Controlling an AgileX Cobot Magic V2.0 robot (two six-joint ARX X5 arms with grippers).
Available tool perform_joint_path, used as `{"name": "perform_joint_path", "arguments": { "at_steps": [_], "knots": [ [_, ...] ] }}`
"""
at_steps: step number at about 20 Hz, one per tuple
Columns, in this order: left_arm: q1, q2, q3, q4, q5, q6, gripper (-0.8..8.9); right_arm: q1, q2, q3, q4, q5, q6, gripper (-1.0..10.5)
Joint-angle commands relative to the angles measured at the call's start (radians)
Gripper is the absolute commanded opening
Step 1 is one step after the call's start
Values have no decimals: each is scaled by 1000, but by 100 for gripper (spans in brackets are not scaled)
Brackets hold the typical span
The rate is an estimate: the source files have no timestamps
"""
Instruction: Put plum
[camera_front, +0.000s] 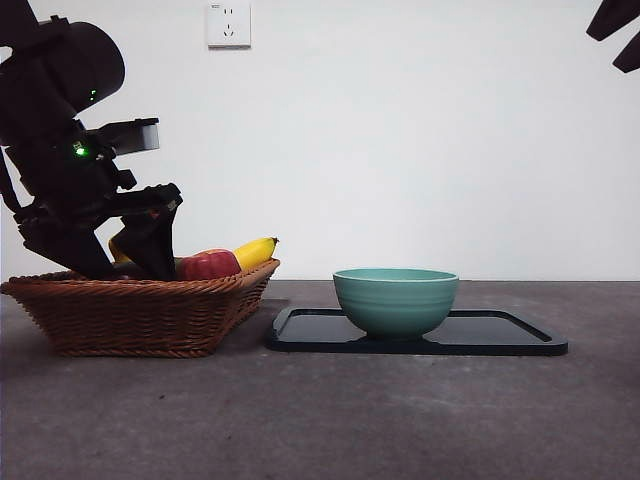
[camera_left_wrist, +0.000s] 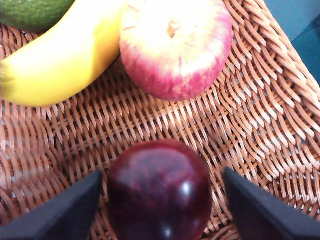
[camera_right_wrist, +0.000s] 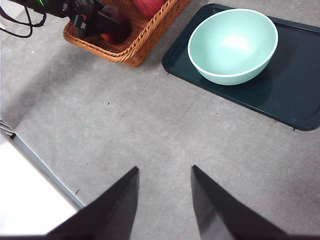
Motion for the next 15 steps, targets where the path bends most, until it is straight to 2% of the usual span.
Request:
{"name": "perform_joint_path", "arguments": {
  "at_steps": [1,9,15],
  "knots": [
    [-4,10,17,9,2,-10,412,6,5,8,10,0,-11,168],
    [-18,-173,20,-53,8,-51,409,6,5,8,10,0,-11,168],
    [-48,-392,20,-215,244,-72,406,6,5,8,11,3,-11,168]
  ]
}}
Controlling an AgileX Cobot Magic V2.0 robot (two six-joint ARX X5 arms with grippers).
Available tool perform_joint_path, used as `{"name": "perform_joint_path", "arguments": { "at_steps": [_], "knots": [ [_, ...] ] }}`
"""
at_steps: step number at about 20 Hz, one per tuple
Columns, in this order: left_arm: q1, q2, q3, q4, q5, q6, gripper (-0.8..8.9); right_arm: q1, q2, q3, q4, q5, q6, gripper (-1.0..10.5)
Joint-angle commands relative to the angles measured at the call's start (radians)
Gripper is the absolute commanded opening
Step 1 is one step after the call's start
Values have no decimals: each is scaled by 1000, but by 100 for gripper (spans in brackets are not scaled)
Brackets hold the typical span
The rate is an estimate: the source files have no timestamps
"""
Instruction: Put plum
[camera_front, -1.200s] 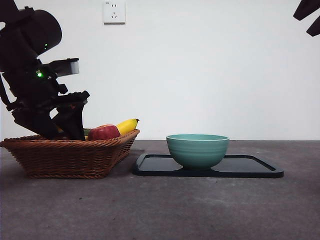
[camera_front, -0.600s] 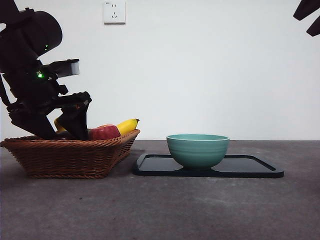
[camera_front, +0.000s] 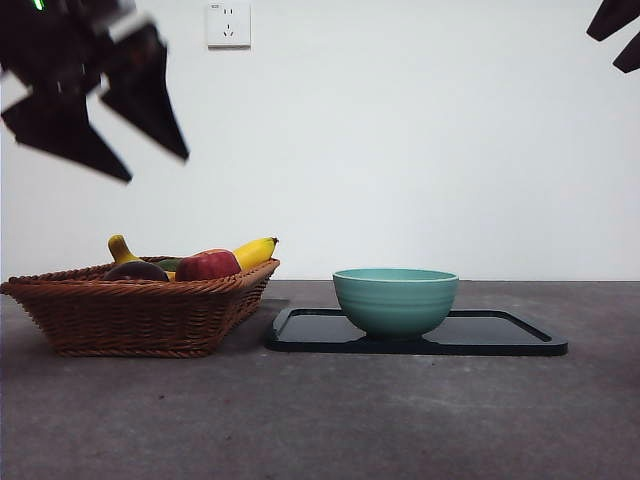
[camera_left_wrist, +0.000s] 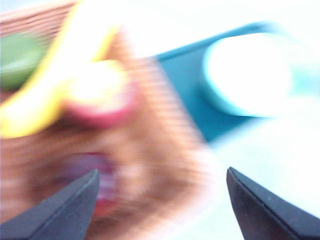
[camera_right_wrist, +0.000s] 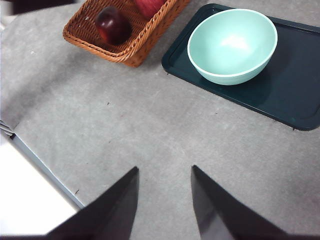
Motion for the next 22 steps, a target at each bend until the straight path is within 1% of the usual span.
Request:
{"name": "perform_joint_path", "arguments": {
  "at_steps": [1,5,7,11,18,19,20,22],
  "knots": [
    [-12,-74,19,-63,88,-18,406,6,5,8,11,3,-11,168],
    [-12,-203,19,-198,220,-18,406,6,5,8,12,6,-11,168],
    [-12,-251,19,-264,250,-18,405,6,5,8,15,6,-11,168],
    [-12,-303,19,-371,251,-7,405,6,5,8,18,5,-10,168],
    [-12,-307,19,-380,251,5,405,6,5,8,17,5,0,168],
    [-12,-307,19,-380,251,5,405,6,5,8,17,5,12,168],
    [-12,-307,19,-380,251,5,405,6,6,8,19,10,39,168],
    [-12,-307,19,-380,251,4,405,4,16,9,48,58,109,176]
  ]
}}
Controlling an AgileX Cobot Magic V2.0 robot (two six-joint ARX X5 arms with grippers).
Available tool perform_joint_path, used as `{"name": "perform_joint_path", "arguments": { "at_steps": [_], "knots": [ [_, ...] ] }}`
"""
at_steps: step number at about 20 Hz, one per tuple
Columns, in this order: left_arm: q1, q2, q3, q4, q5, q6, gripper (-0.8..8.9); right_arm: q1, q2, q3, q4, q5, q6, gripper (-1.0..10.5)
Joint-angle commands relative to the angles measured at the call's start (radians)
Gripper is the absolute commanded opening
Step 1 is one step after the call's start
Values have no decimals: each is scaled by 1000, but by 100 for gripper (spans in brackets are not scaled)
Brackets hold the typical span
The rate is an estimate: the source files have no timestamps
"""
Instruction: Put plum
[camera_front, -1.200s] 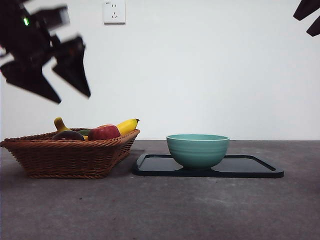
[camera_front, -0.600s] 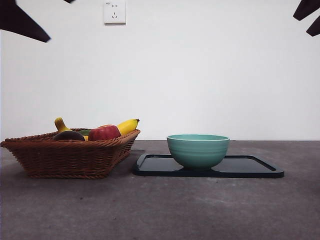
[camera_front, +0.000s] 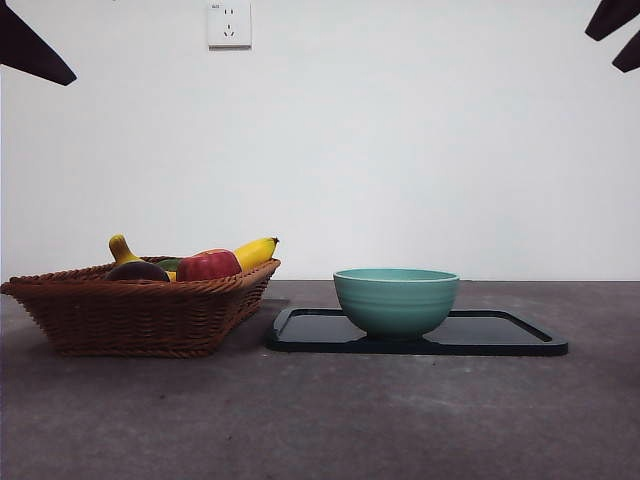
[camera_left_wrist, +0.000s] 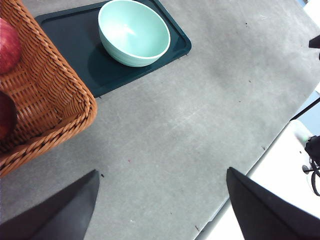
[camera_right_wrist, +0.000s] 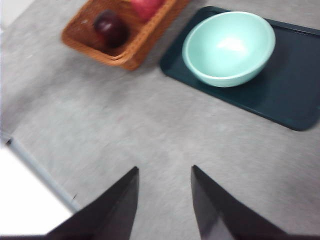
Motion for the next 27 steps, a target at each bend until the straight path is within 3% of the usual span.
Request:
{"name": "perform_joint_path", "arguments": {
  "at_steps": [1,6,16,27],
  "knots": [
    [-4,5,19,11,6,16,405,4,27,13,56,40,92,209],
    [-4,5,19,12,6,16,405,2,215,120,136,125,121,244],
    [-4,5,19,12,6,16,405,-37,756,465,143,148,34,244],
    [-4,5,19,11,6,15,405,-37,1064,509,232,180,2,244]
  ]
}}
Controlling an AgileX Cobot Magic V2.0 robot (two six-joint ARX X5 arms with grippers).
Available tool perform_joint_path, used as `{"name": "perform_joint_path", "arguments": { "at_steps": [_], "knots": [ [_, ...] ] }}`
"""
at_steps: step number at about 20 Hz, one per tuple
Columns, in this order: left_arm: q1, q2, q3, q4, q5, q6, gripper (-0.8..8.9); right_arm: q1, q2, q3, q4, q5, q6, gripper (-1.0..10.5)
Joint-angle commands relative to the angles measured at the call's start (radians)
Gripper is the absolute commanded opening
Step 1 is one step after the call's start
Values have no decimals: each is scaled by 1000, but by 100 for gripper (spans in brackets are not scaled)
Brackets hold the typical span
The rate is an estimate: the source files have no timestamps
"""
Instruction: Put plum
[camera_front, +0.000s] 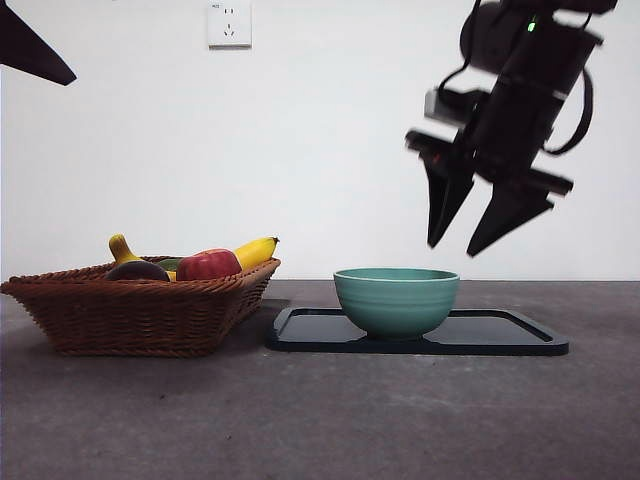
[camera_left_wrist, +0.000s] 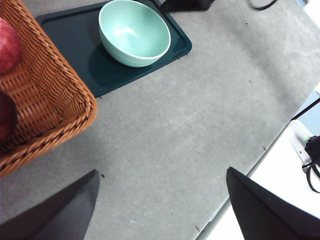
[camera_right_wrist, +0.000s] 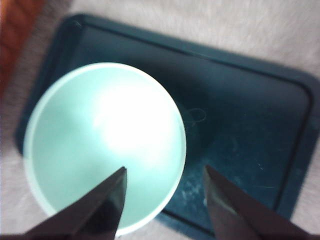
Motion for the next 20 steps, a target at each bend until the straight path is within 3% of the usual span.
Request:
{"name": "perform_joint_path", "arguments": {
  "at_steps": [1,6,12,20],
  "knots": [
    [-4,5,19,11,6,15,405,4,51,22,23,2,-11,244],
    [-4,5,19,11,6,14,405,4,106,22,48,2,-8,240],
    [-4,5,19,10,6,14,405,4,115,22,79,-2,-8,19],
    [-4,5,19,10,6,13,405,3,42,22,107,17,4,12]
  ]
}}
